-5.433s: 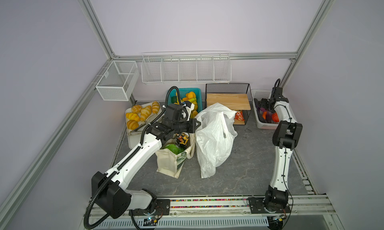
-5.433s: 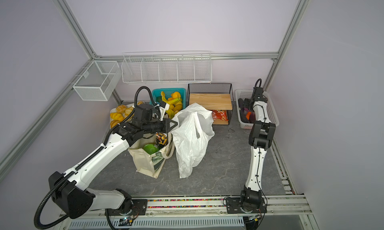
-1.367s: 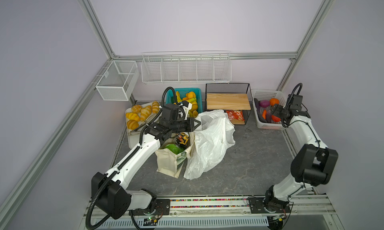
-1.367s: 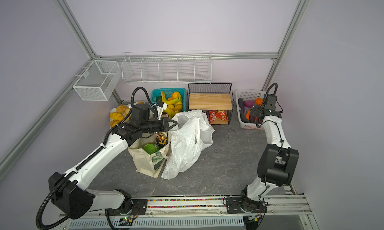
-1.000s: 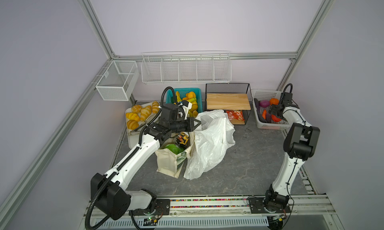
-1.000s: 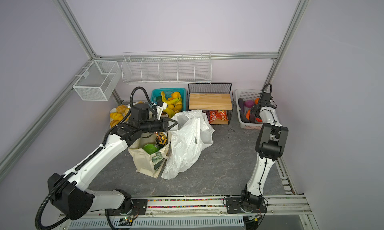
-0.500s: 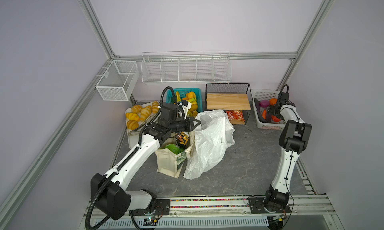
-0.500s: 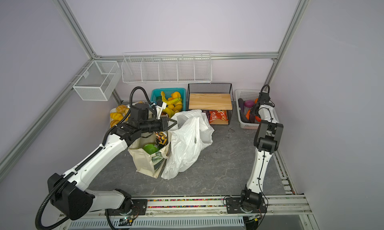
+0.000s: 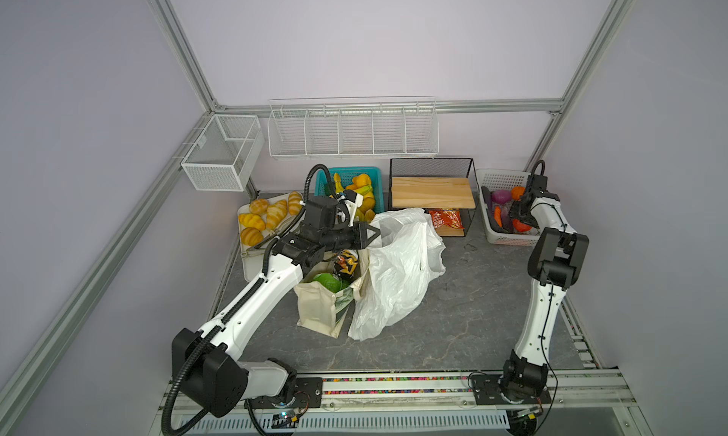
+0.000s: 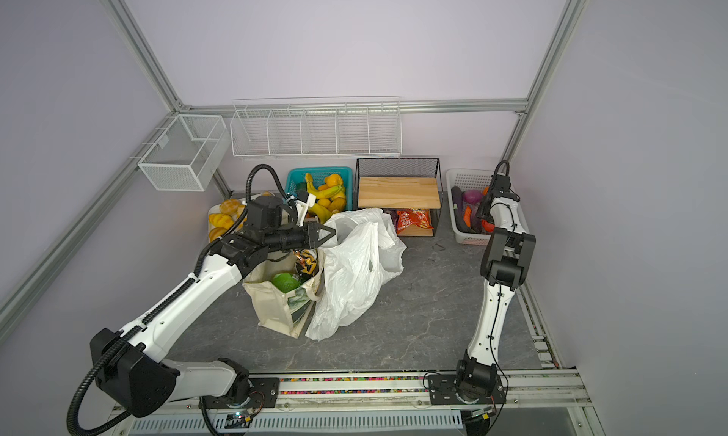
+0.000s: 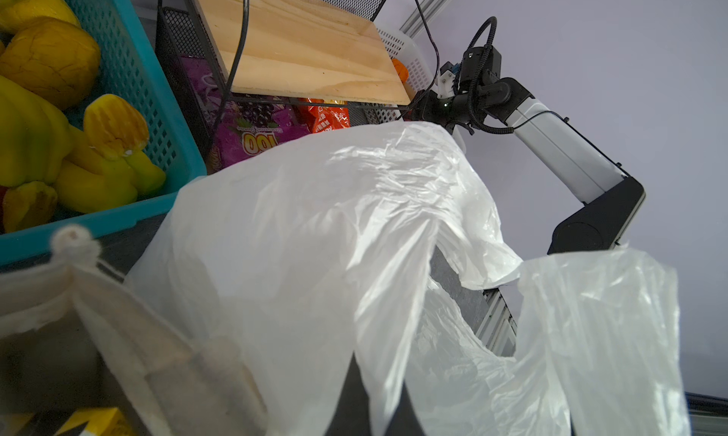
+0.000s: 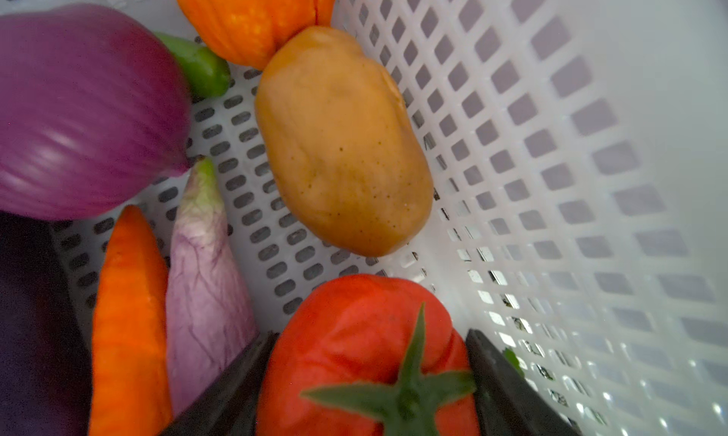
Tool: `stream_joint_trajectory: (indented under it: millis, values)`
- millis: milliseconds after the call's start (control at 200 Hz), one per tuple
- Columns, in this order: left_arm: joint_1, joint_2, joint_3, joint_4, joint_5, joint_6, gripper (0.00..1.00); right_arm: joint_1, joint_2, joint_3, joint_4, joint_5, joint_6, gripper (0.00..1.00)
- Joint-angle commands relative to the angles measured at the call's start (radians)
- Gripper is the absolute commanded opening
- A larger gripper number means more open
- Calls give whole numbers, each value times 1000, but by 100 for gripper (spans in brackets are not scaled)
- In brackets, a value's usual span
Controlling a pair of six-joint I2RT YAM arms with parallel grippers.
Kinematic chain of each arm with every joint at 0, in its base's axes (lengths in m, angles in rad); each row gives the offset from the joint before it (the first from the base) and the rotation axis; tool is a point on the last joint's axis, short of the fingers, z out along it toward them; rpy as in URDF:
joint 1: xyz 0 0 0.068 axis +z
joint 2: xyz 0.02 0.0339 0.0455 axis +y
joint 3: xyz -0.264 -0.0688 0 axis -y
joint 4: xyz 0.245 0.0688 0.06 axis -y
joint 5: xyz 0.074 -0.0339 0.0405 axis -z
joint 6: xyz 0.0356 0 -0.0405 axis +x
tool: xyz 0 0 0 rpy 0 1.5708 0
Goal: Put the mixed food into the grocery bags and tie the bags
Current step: 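Reach the right gripper into the vegetable basket and grasp the red tomato, then carry the red tomato to the white bag and lower it in, right gripper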
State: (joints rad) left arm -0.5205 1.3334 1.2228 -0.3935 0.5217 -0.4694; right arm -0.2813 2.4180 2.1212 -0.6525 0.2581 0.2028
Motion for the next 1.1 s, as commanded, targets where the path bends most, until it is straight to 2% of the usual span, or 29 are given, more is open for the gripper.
stream_joint_trajectory:
  millis: [0,185,465,620,840,995,1095]
  values:
    - [7,-4,-11,14,3,11,0,-6,-72,-37,-14,-55,-7,60]
    - [8,-10,-13,14,3,12,0,-9,-171,-105,26,-164,27,48]
    - [8,-9,-13,15,6,11,0,-6,-325,-264,154,-351,132,47]
    - [7,-7,-14,17,9,9,0,0,-452,-406,244,-399,186,47]
    - [8,-5,-16,21,15,4,0,29,-709,-698,410,-477,289,47]
    - [7,-6,-18,25,17,2,0,81,-968,-933,492,-447,349,48]
    - [7,-6,-20,27,18,-1,0,151,-1140,-1058,510,-401,348,48]
